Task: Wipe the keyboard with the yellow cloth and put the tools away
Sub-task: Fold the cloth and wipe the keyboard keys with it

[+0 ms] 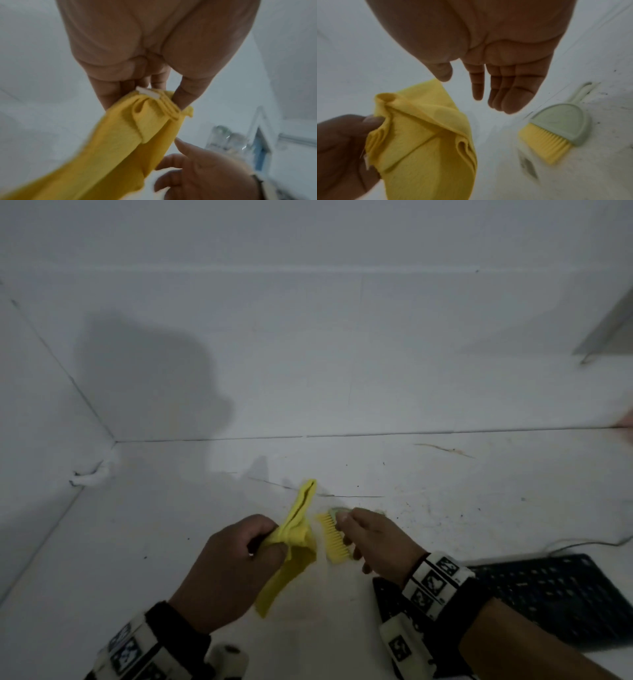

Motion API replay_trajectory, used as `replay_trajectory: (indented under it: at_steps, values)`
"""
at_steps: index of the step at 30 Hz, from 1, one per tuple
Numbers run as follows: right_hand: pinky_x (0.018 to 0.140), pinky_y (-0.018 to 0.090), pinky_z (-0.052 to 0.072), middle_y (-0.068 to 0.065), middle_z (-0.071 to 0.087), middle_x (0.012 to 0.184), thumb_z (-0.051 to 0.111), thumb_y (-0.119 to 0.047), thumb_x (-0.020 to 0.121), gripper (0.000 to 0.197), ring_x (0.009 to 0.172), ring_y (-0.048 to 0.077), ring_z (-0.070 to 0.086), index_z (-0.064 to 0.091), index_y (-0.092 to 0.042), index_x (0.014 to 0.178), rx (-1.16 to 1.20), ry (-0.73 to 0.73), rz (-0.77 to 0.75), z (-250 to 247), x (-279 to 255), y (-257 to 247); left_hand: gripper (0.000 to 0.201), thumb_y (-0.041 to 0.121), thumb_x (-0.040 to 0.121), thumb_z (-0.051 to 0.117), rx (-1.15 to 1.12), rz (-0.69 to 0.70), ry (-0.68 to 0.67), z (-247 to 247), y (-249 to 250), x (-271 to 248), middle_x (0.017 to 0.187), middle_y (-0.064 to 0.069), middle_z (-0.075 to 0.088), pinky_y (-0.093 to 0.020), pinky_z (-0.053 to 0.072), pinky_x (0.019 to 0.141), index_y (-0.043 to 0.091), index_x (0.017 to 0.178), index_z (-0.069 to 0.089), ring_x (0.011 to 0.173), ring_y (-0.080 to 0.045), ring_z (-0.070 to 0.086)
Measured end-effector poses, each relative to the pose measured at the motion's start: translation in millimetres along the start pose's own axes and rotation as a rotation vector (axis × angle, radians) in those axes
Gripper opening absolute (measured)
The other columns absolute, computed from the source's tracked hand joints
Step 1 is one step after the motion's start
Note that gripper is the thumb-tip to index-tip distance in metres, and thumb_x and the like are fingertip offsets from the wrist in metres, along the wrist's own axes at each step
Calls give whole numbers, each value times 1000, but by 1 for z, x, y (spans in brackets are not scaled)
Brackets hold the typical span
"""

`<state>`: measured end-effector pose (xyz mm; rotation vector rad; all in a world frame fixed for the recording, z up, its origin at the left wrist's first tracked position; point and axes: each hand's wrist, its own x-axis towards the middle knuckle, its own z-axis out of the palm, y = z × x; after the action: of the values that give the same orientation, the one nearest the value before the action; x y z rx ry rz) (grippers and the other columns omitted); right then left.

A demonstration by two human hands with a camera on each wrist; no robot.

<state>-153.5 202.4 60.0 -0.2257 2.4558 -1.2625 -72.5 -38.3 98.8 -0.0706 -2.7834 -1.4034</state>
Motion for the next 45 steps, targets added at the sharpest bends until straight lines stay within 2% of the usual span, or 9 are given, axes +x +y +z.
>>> replay_trajectory:
  at_steps: [5, 13, 17, 23, 28, 31, 37, 42, 45]
  values:
    - [94, 32, 52, -13, 68, 117, 49, -56, 96, 31, 113, 10, 62, 60, -37, 119, 406, -27, -120, -28, -50, -28, 23, 31, 73, 71, -552, -23, -73, 0, 49, -14, 80, -14, 69, -38, 51, 72, 15, 90, 74, 75, -24, 62]
    - [81, 47, 50, 29, 68, 105, 71, -13, 84, 23, 92, 32, 66, 65, 1, 101, 621, 75, -291, -105, -105, -4, 26, 21, 76, 67, -1102, -277, -187, 58, 101, -13, 112, -24, 72, -46, 59, 82, 7, 92, 82, 94, -34, 71]
    - [73, 44, 46, 27, 65, 91, 73, -13, 75, 23, 83, 32, 60, 64, 0, 91, 631, 70, -253, -146, -138, 26, 33, 29, 86, 76, -727, -69, -257, 105, 125, -25, 112, -26, 72, -44, 52, 88, 5, 110, 77, 103, -32, 68]
    - [74, 41, 45, 16, 67, 85, 74, -31, 83, 22, 77, 27, 60, 67, -11, 87, 540, 60, -166, -190, -187, 70, 56, 56, 82, 69, -327, 58, -175, 165, 167, -44, 74, -18, 56, -38, 40, 71, 0, 86, 67, 70, -21, 52]
    - [82, 47, 52, 21, 71, 98, 68, -27, 92, 16, 86, 31, 65, 67, -11, 95, 742, -16, -100, -211, -210, 89, 52, 51, 96, 60, -976, -254, -122, 182, 222, -59, 90, -15, 77, -32, 59, 73, 3, 95, 80, 84, -27, 75]
    - [94, 52, 53, 15, 74, 105, 74, -35, 87, 27, 94, 31, 69, 70, -11, 99, 762, 36, 40, -208, -211, 105, 75, 69, 96, 44, -1367, -521, -254, 211, 228, -78, 126, -23, 70, -54, 49, 101, 6, 118, 77, 114, -39, 70]
    - [84, 55, 58, 25, 64, 119, 68, 11, 82, 58, 98, 43, 69, 58, -23, 129, 793, -48, 220, -184, -219, 156, 55, 4, 97, 66, -943, -661, -130, 258, 168, -103, 121, -16, 71, -47, 62, 79, 6, 148, 47, 103, -37, 74]
    - [100, 29, 47, -11, 54, 129, 77, -23, 76, 66, 116, 13, 56, 53, -30, 138, -132, -138, -41, -170, -223, 161, 60, 31, 89, 80, -109, -187, -140, 246, 139, -115, 138, 12, 57, -21, 51, 95, 33, 143, 55, 120, -8, 61]
    - [88, 27, 47, -16, 59, 91, 68, -25, 87, 18, 85, -4, 52, 71, -28, 105, -460, -68, -243, -161, -224, 153, 37, 36, 91, 73, 183, -86, -99, 241, 131, -120, 124, 20, 60, -12, 41, 87, 43, 126, 64, 106, 1, 57]
